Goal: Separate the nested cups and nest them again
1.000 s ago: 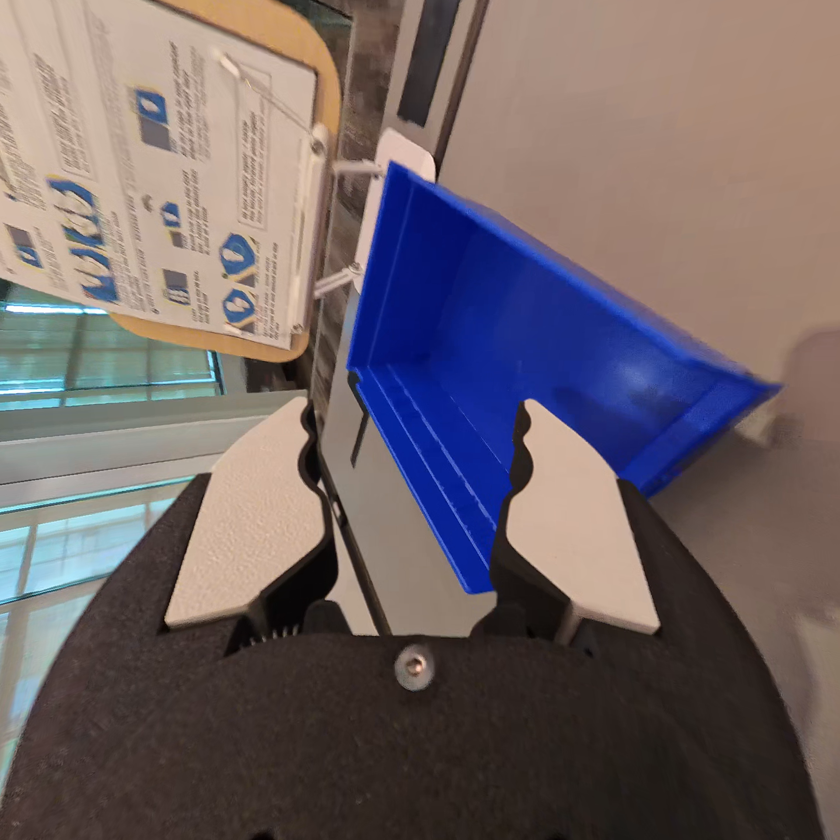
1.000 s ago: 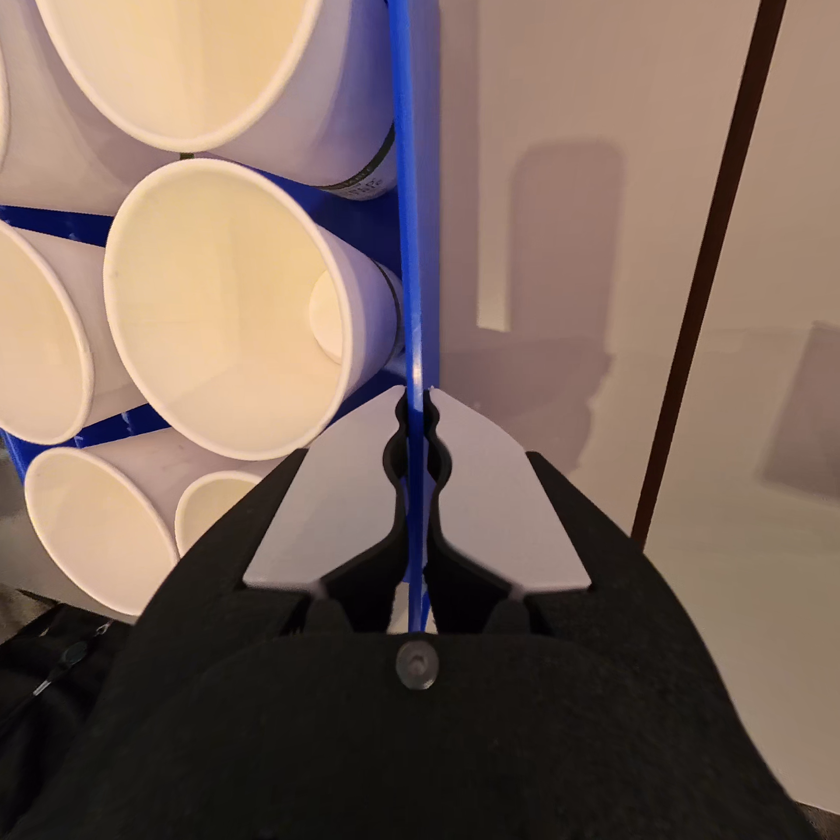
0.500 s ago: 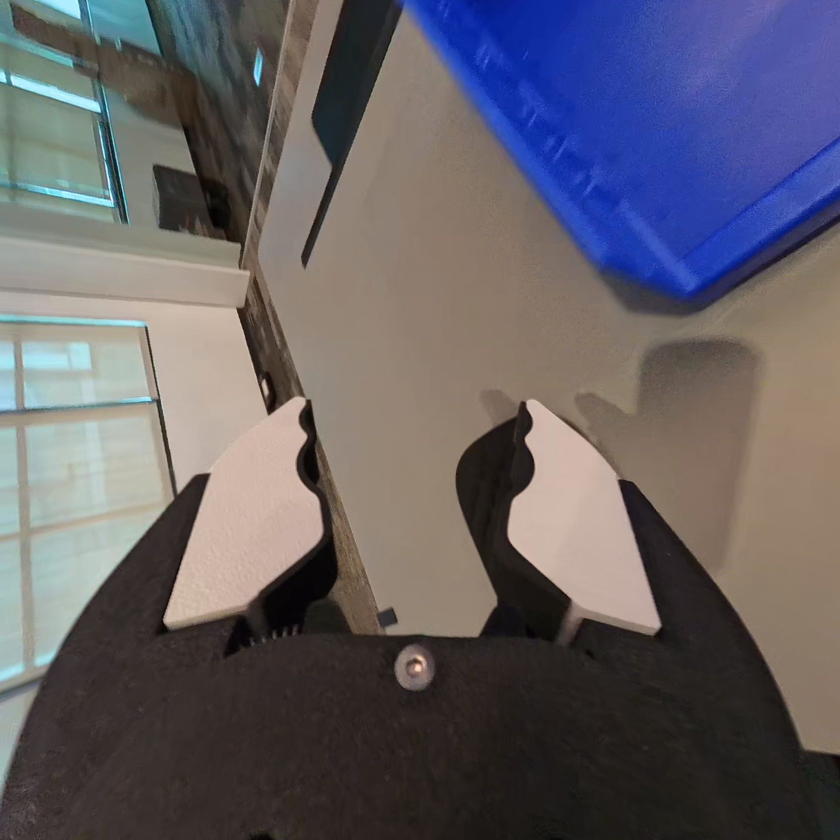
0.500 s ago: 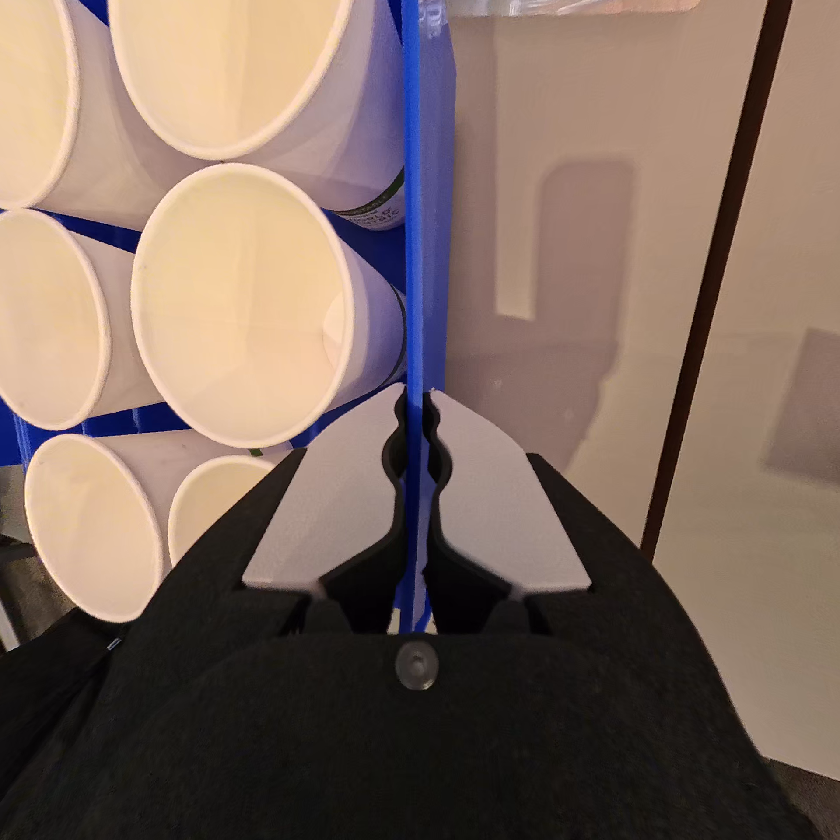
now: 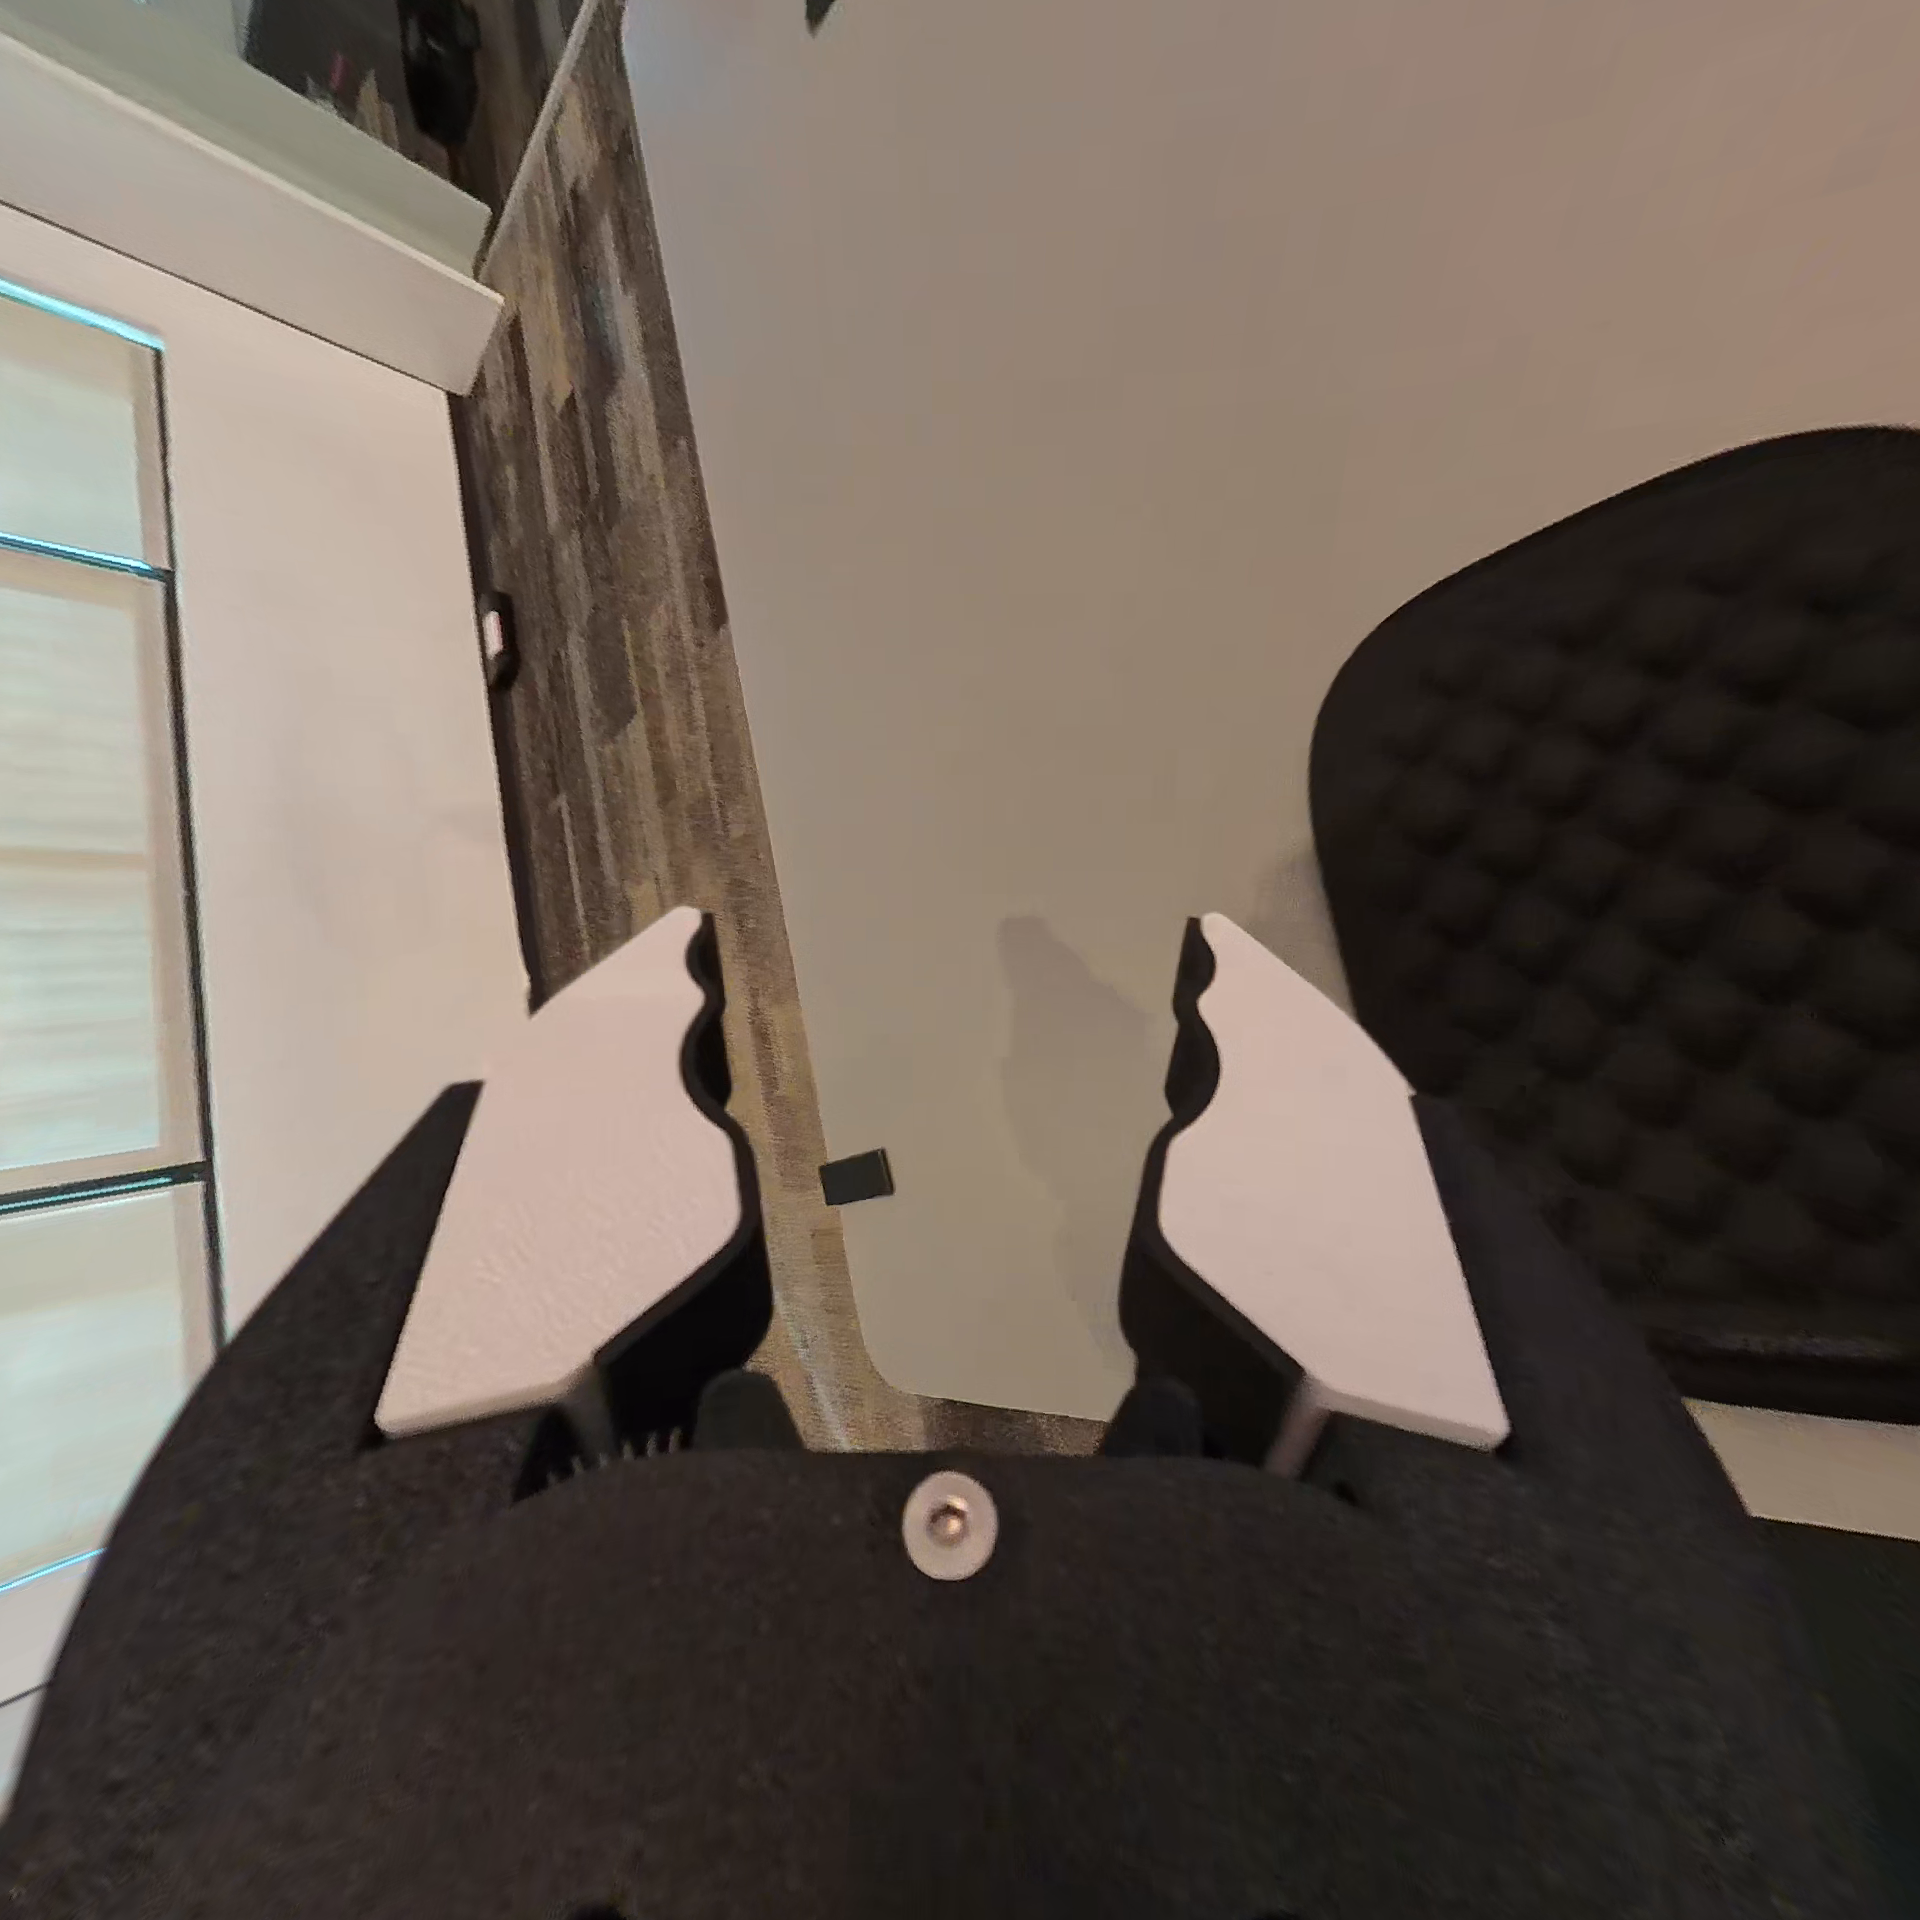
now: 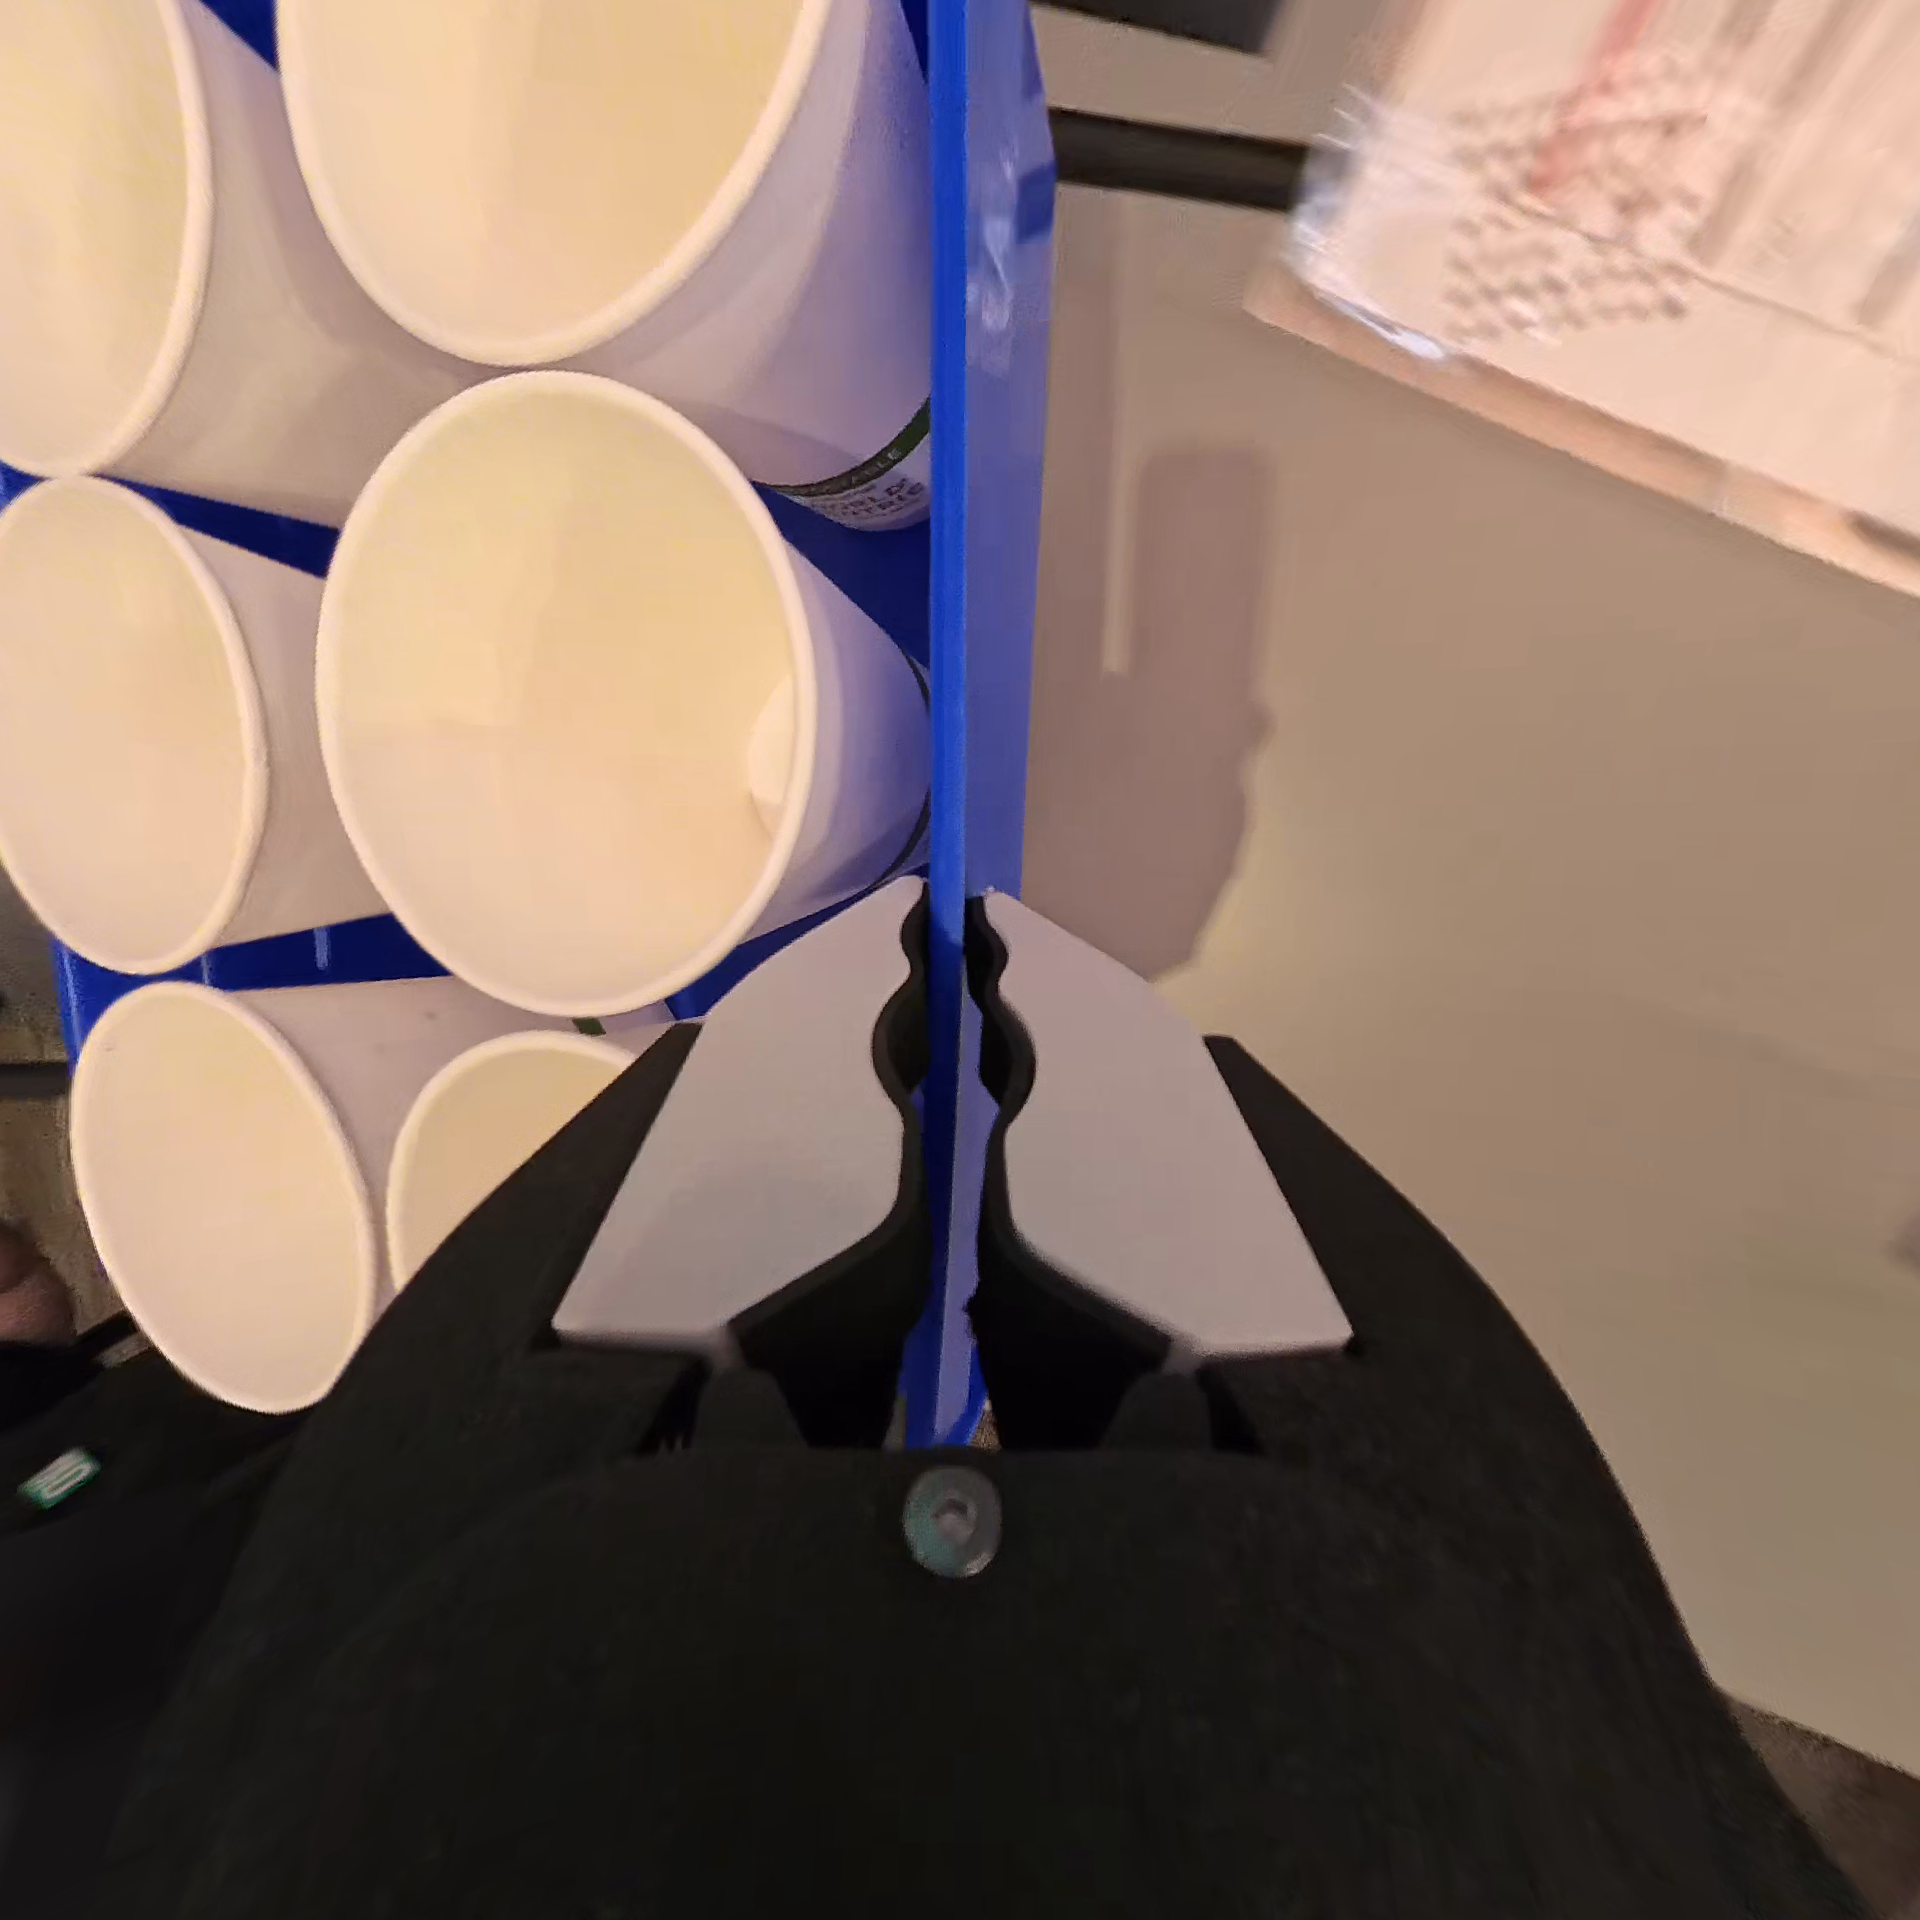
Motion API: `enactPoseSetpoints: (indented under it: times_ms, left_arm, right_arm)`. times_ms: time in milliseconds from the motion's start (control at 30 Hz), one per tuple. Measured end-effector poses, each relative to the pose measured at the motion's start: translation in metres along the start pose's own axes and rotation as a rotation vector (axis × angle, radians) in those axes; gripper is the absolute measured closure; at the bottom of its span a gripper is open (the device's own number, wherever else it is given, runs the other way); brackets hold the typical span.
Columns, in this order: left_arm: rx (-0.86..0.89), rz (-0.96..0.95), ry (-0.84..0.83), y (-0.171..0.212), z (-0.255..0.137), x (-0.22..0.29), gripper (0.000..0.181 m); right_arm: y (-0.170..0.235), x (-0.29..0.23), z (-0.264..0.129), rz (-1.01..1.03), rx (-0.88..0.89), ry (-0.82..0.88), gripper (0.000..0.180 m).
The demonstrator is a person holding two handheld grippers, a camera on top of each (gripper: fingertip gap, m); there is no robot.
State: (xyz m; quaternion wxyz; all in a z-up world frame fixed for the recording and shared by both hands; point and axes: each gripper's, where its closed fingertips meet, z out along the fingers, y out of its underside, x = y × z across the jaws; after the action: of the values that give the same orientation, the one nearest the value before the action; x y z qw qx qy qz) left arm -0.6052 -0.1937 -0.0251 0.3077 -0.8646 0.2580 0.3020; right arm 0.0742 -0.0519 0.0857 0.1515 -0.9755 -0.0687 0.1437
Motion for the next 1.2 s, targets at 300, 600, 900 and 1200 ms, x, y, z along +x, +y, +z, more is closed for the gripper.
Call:
enactPoseSetpoints:
  times_ms: [300, 600, 900, 1200]
  left_arm:
    - [0.040, -0.130, 0.072, 0.038, 0.021, -0.035, 0.098]
    - [0.135, -0.389, 0.138, 0.069, 0.017, -0.084, 0.096]
    - [0.178, -0.498, 0.251, 0.076, 0.040, -0.065, 0.097]
    - [0.224, -0.551, 0.364, 0.032, 0.072, -0.015, 0.094]
  right_arm:
    - [-0.079, -0.263, 0.085, -0.276, -0.032, -0.219, 0.175]
    - [-0.121, -0.449, 0.199, -0.405, -0.030, -0.306, 0.175]
    - [-0.106, -0.508, 0.314, -0.406, -0.058, -0.226, 0.175]
    - [-0.086, -0.519, 0.362, -0.365, -0.063, -0.198, 0.175]
